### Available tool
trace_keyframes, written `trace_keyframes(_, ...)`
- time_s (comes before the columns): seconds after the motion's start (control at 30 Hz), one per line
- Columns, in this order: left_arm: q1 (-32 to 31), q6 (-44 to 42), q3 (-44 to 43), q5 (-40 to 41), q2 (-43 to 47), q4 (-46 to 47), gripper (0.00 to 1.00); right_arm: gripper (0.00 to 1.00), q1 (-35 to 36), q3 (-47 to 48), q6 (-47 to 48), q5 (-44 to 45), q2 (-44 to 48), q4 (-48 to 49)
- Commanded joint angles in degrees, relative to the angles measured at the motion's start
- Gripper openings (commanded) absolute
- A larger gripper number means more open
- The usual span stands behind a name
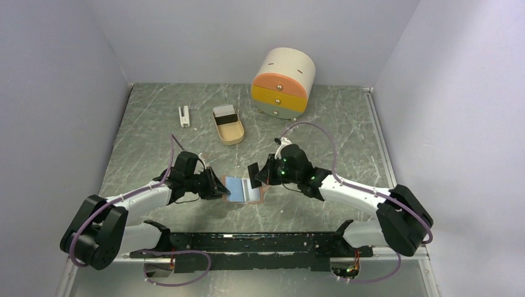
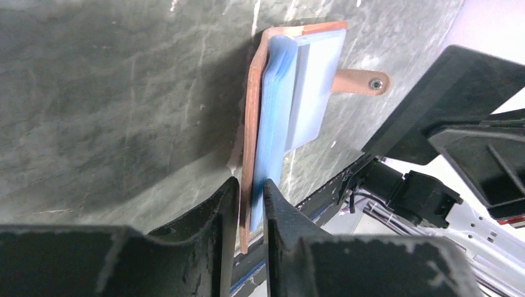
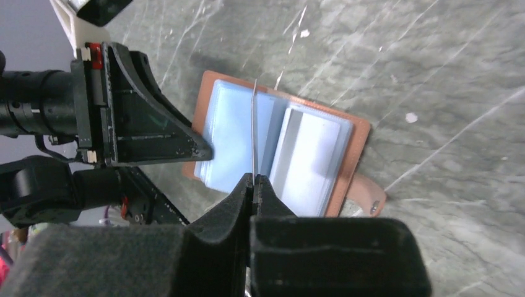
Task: Put the credit cards into the card holder
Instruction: Insert the credit card into the card holder.
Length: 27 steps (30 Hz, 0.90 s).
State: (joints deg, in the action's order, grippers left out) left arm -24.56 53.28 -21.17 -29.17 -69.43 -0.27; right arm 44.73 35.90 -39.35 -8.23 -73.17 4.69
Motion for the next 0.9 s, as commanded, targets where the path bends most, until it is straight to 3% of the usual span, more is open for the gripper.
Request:
trace_keyframes(0.0, 0.4, -0.7, -1.4, 2.6, 0.8, -2.9, 0.27, 0.00, 0.3, -3.0, -4.8, -4.5, -2.8, 8.7)
trace_keyframes(0.13, 0.5, -0.6, -0.7, 3.3, 0.7, -3.5, 0.28, 0.00, 0.3, -5.5, -7.3, -6.8, -6.1, 15.1)
trace_keyframes(0.4, 0.6, -0.7, 0.2, 3.9, 0.3, -3.8, 0.18, 0.00, 0.4, -8.2, -12.4, -10.3, -15.2, 28.0)
trace_keyframes(0.87, 0.7, -1.0, 1.9, 3.7, -1.4, -2.4, 0.17, 0.00, 0.4, -10.1, -17.3, -13.8, -25.0, 38.8)
